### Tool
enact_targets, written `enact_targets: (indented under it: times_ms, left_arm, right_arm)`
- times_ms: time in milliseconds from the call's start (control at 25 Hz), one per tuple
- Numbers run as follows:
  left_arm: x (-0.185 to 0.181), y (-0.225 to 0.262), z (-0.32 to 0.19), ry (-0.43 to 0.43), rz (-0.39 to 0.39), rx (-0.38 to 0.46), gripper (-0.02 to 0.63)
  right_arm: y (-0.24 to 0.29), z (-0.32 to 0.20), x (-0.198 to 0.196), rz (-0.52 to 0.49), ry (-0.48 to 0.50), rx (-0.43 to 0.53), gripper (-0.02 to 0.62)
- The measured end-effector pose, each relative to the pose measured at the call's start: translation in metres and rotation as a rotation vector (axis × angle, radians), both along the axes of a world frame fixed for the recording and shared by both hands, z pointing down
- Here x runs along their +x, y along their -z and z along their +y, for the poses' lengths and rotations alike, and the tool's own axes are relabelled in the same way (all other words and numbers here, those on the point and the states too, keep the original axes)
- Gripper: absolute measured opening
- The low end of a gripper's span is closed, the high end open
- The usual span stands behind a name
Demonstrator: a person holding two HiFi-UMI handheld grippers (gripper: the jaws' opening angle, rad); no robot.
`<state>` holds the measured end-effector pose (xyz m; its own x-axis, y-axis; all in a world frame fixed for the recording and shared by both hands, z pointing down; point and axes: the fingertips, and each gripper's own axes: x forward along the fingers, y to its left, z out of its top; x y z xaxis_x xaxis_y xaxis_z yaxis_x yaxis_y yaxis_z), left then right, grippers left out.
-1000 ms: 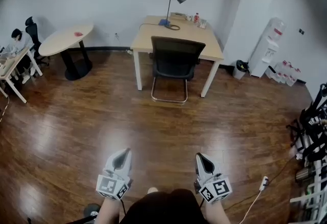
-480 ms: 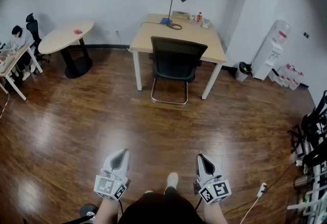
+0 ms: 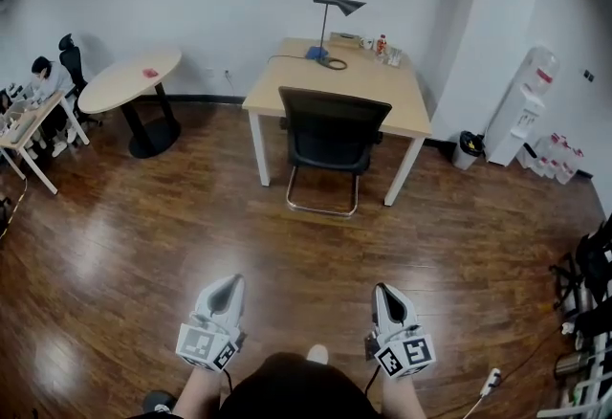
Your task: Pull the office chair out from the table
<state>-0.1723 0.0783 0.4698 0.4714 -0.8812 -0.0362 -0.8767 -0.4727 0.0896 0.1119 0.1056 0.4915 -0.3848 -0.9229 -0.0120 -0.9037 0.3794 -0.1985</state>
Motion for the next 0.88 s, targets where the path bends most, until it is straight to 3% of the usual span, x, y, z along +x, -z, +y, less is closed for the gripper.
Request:
enact_targets:
  times_ms: [480, 880]
  left_arm:
    - [0.056, -0.004, -0.040, 0.022, 0.052, -0.031, 0.002]
    - [0.059, -0.014, -0.059, 0.024, 0.005, -0.050, 0.002]
  right_arm:
    - [-0.013, -0.033, 0.059, -0.004, 0.022, -0.030, 0.014]
    - [-0.023, -0.060, 0.064, -0.008, 0.025, -0.054, 0.014]
